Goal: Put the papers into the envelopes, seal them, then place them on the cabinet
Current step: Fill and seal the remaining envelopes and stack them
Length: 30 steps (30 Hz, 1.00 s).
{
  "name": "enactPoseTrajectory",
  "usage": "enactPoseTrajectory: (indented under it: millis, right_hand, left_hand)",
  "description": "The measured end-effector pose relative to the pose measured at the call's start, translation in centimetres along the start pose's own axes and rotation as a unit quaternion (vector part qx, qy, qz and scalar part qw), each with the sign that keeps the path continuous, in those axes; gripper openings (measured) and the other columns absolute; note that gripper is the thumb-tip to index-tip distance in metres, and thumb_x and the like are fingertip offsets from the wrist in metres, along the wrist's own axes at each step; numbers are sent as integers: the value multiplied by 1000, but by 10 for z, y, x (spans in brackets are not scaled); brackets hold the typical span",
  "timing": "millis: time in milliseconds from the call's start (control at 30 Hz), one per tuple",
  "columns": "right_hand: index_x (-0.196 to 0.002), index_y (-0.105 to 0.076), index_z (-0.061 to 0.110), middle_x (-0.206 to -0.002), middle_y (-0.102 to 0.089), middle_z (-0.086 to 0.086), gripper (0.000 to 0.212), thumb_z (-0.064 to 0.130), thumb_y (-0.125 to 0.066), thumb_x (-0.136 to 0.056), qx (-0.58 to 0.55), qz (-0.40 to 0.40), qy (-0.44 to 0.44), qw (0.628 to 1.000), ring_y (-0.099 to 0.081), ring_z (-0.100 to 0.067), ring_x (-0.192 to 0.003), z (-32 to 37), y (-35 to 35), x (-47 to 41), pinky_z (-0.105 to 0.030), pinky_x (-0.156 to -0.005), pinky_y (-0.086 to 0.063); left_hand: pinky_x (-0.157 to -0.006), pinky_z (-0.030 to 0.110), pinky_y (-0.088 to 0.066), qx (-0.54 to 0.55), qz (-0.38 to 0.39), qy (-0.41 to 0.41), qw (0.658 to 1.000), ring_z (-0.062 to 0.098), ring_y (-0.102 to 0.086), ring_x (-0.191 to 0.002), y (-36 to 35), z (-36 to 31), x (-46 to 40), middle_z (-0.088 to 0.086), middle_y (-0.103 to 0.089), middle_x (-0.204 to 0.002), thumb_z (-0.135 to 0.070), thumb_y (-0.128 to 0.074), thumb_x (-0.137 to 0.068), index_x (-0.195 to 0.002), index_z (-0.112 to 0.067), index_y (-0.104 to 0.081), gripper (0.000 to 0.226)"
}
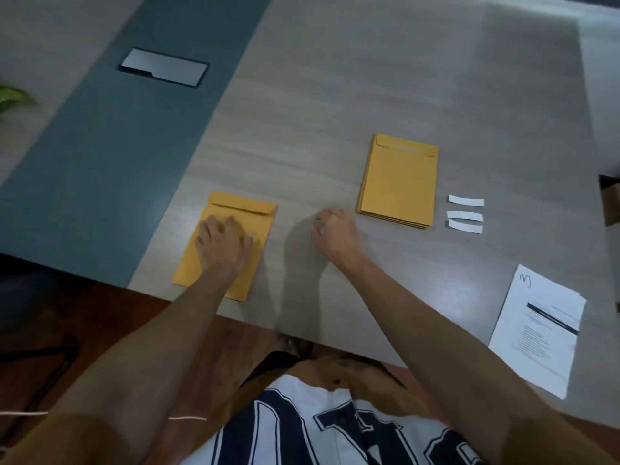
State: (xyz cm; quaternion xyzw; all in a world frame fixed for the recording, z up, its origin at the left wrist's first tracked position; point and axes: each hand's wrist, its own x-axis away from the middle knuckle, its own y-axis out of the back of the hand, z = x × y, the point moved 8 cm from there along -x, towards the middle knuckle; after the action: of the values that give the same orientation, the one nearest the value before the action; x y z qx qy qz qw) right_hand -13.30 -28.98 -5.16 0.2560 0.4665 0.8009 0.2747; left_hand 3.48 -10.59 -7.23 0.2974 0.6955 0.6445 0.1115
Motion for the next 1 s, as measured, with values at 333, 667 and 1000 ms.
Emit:
enactPoseTrajectory:
  millis: [333, 667, 1000]
  right_hand:
    - [-115, -66, 11, -114, -64, -7, 36, 35, -64, -88, -66, -120, -81, 987, -50, -27, -112, -76, 19, 79, -38, -93, -46]
    - [-124, -57, 17, -116, -57, -5, 49, 35, -70, -80, -51, -89, -196, 975, -49, -25, -111, -151, 25, 146, -39, -91, -47]
    - [-118, -61, 16, -105, -61, -6, 33, 9, -61, -85, -130, -160, -269, 941, -60, -23, -95, -196, 44, 167, -38, -80, -53]
  left_hand:
    - [-114, 50, -21, -22, 64, -242, 968, 35, -15, -147, -42, -97, 54, 13, -17, -161, -62, -52, -89, -148, -27, -36, 71]
    - [-119, 44, -15, -83, 93, -407, 905, 26, -8, -150, -76, -204, 127, 4, -7, -164, -66, -49, -88, -150, -36, -29, 72]
    - [-117, 41, -21, -64, 108, -446, 886, 23, -17, -147, -64, -225, 133, 2, -20, -160, -67, -59, -80, -143, -37, -40, 73]
